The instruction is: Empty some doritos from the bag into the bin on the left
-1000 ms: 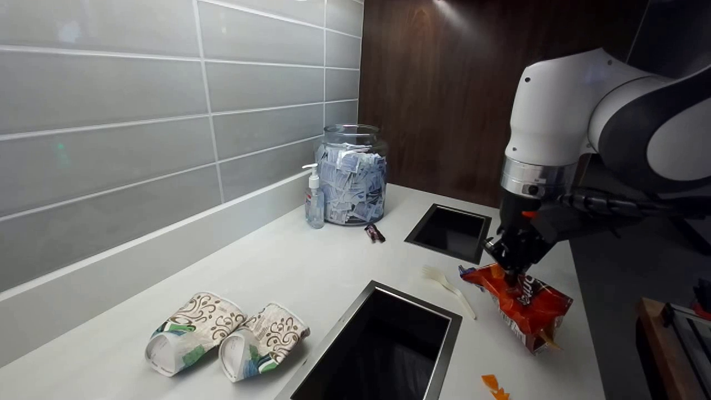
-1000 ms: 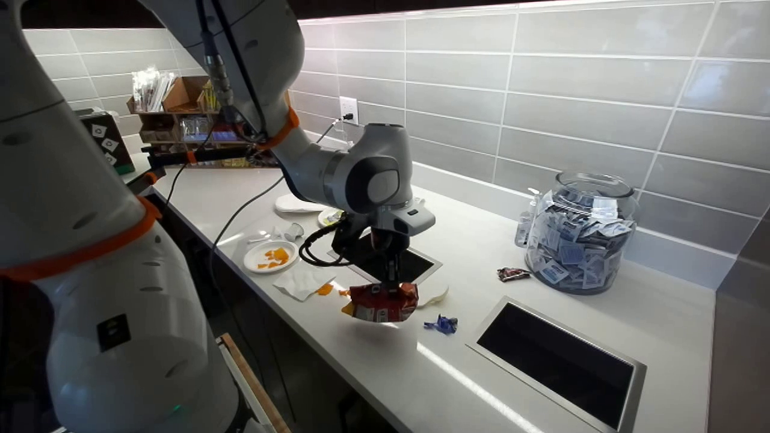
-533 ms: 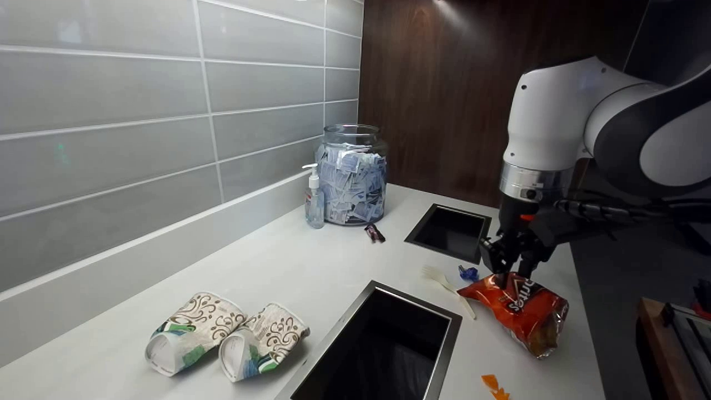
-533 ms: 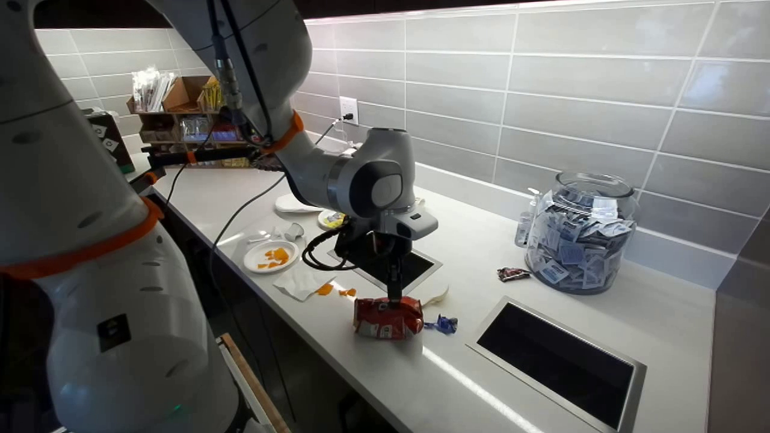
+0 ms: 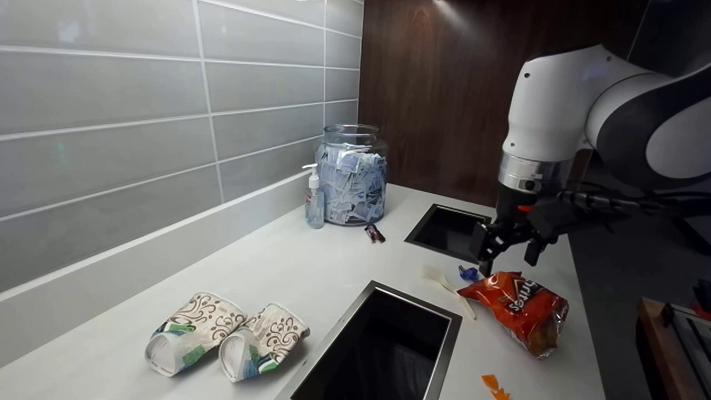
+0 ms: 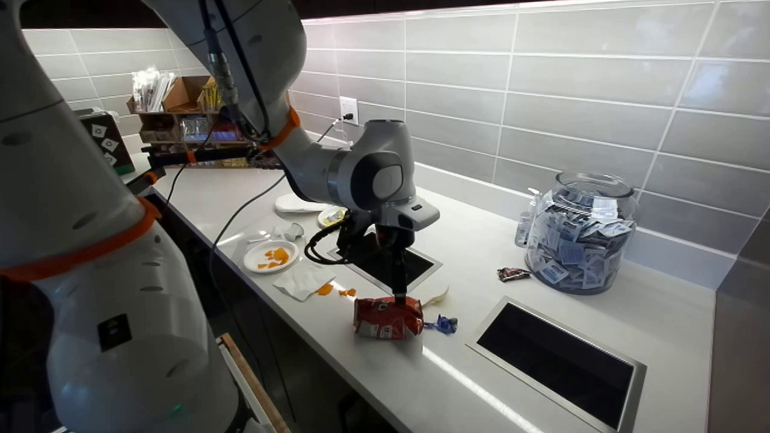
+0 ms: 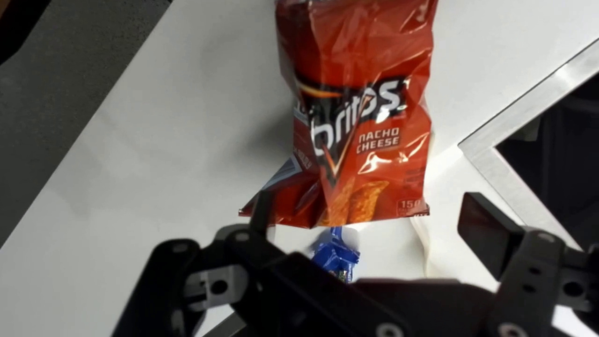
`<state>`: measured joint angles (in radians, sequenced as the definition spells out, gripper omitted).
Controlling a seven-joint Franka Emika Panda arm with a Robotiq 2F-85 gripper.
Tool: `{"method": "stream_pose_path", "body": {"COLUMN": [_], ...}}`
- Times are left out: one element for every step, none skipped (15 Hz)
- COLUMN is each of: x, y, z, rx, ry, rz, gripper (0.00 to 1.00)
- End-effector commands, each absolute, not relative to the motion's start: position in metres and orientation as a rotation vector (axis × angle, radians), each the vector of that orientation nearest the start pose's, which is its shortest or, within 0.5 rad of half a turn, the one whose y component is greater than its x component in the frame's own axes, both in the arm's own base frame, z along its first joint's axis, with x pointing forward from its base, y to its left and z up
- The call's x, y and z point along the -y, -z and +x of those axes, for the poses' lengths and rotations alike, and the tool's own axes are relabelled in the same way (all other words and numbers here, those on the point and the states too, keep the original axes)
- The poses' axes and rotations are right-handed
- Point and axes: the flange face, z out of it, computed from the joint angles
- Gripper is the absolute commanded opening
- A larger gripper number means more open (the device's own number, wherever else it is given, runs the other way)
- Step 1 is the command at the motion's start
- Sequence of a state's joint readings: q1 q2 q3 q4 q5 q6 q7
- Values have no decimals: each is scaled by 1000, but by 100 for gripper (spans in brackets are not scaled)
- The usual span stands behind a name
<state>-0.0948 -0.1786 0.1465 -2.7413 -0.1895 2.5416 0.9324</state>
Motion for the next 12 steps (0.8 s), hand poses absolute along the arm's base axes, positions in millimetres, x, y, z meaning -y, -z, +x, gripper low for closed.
{"method": "stream_pose_path", "body": {"x": [-26, -29, -31, -35, -38, -42, -46, -49, -52, -53, -55, -56], "y": [-303, -312, -321, -331, -341, -351, -361, -370, -379, -386, -393, -398], "z": [379, 376, 375, 375, 374, 374, 373, 373, 373, 372, 372, 372], "rx": [-1174, -1148, -1134, -1121, -1110, -1102, -1104, -1092, -1082, -1078, -1064, -1055], "ry": [136, 159, 174, 177, 190, 200, 221, 242, 259, 277, 296, 309], "rz": [-3099, -3118, -3127, -3145, -3150, -3146, -3147, -3144, -3140, -3139, -3132, -3133], "gripper": [100, 100, 100, 100, 100, 100, 100, 100, 100, 100, 100, 100]}}
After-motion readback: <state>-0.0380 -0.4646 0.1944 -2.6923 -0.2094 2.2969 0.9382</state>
